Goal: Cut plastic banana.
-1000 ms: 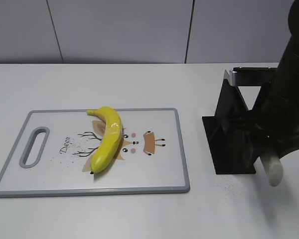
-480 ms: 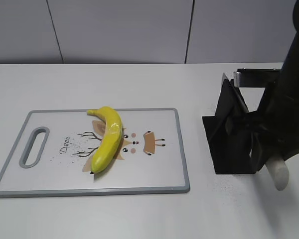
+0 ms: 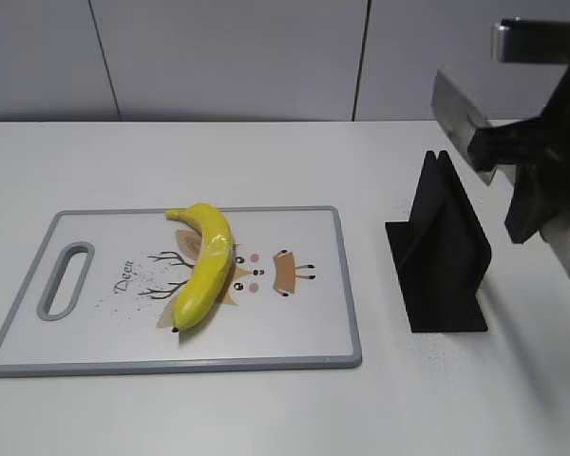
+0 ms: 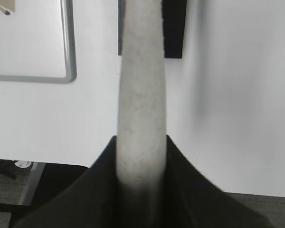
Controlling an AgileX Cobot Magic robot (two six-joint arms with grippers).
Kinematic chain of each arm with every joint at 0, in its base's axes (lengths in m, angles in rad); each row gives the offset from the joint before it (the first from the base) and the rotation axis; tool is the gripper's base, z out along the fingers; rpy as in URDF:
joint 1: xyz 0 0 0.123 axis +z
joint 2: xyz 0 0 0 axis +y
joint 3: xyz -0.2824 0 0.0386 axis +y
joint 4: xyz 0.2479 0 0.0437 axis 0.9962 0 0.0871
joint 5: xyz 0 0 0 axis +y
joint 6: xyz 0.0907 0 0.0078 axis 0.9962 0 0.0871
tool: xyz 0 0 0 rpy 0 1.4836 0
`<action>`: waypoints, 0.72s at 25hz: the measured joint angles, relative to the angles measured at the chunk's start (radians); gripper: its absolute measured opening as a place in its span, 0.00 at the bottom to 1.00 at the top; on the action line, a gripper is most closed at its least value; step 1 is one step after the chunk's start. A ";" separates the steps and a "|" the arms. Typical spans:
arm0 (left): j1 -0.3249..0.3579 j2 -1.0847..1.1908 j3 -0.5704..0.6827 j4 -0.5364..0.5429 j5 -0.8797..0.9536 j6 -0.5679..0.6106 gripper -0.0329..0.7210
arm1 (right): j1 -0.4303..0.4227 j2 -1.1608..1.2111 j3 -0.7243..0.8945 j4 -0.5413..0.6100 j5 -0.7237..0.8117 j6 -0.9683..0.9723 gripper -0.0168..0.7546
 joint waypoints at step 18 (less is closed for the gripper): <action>0.000 0.422 -0.121 -0.134 -0.276 0.238 0.82 | 0.000 0.158 -0.355 0.018 0.020 -0.579 0.23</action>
